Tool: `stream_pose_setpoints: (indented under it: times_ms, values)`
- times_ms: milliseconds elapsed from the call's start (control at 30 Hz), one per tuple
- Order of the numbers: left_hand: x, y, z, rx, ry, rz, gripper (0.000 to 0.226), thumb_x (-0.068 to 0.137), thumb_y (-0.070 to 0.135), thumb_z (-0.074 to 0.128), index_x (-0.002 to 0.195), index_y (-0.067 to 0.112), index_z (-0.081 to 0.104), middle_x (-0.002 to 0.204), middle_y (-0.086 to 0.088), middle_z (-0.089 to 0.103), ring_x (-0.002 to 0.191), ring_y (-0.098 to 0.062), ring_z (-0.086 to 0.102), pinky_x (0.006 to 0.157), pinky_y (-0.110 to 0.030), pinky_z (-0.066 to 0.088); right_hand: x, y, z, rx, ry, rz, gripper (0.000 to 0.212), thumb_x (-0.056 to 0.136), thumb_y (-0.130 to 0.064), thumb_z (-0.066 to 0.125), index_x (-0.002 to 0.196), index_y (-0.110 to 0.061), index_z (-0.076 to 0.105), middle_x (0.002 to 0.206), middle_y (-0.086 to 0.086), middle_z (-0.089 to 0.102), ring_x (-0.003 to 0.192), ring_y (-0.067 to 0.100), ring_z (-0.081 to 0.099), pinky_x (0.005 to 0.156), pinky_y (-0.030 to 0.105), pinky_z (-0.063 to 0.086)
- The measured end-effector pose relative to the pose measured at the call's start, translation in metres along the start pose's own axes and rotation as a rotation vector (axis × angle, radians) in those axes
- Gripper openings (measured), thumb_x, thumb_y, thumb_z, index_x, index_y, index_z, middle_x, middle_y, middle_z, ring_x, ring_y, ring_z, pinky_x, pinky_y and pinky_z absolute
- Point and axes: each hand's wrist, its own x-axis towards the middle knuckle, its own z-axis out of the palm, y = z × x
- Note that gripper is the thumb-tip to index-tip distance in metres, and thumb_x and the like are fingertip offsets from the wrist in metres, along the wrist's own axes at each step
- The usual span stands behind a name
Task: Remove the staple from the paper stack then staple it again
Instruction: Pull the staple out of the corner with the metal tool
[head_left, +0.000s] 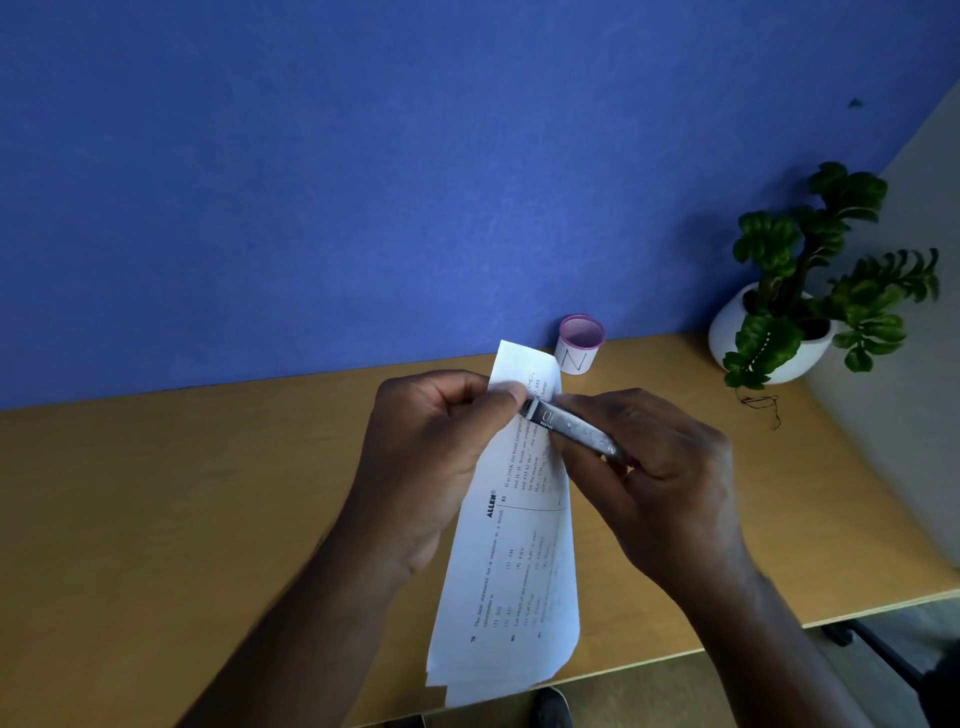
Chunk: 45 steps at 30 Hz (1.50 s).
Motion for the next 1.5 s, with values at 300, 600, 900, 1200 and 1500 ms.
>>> stream_pose_setpoints:
  times_ms: [300,600,900,1200,1500]
  values:
    - [0.006,-0.004,-0.003,-0.044,-0.034,-0.169,0.034,0.09,0.018,0.085,0.077,-0.01,0.07,0.074,-0.021,0.063,0.069,-0.03,0.059,0.068,-0.039,0.044,0.0,0.0,-0.009,-0.057,-0.103,-0.093,0.031,0.098,-0.02,0.072,0.125,-0.006,0.077,0.111,0.005,0.078,0.092,0.012,0.076,0.072,0.025,0.063]
    - [0.005,-0.006,-0.001,-0.076,-0.054,-0.242,0.026,0.092,0.008,0.08,0.069,-0.003,0.075,0.066,-0.014,0.068,0.06,-0.028,0.064,0.067,-0.035,0.051,-0.002,0.005,-0.008,-0.098,-0.113,-0.201,0.027,0.099,-0.012,0.069,0.122,-0.002,0.078,0.111,0.01,0.076,0.095,0.02,0.074,0.072,0.031,0.061]
    - [0.006,-0.005,-0.012,-0.096,-0.125,-0.231,0.013,0.092,0.01,0.08,0.081,0.003,0.083,0.079,-0.026,0.079,0.066,-0.026,0.074,0.057,-0.027,0.053,-0.014,0.006,-0.006,0.03,-0.038,0.038,0.028,0.091,-0.01,0.078,0.12,-0.008,0.08,0.109,0.001,0.075,0.088,0.001,0.069,0.075,0.009,0.051]
    - [-0.002,-0.002,-0.009,-0.004,-0.127,-0.09,0.021,0.083,0.022,0.078,0.098,0.012,0.088,0.097,-0.012,0.09,0.1,-0.043,0.083,0.088,-0.05,0.064,-0.008,-0.012,-0.006,0.202,0.04,0.241,0.018,0.092,-0.024,0.083,0.102,-0.033,0.072,0.085,-0.016,0.076,0.063,0.017,0.071,0.051,0.038,0.055]
    - [-0.013,0.002,-0.001,0.165,-0.008,0.088,0.014,0.094,0.02,0.076,0.091,0.022,0.089,0.079,-0.002,0.088,0.069,-0.033,0.078,0.068,-0.04,0.056,-0.004,-0.018,-0.004,0.218,0.067,0.244,0.018,0.09,-0.026,0.08,0.105,-0.035,0.075,0.09,-0.014,0.08,0.067,0.017,0.075,0.051,0.042,0.058]
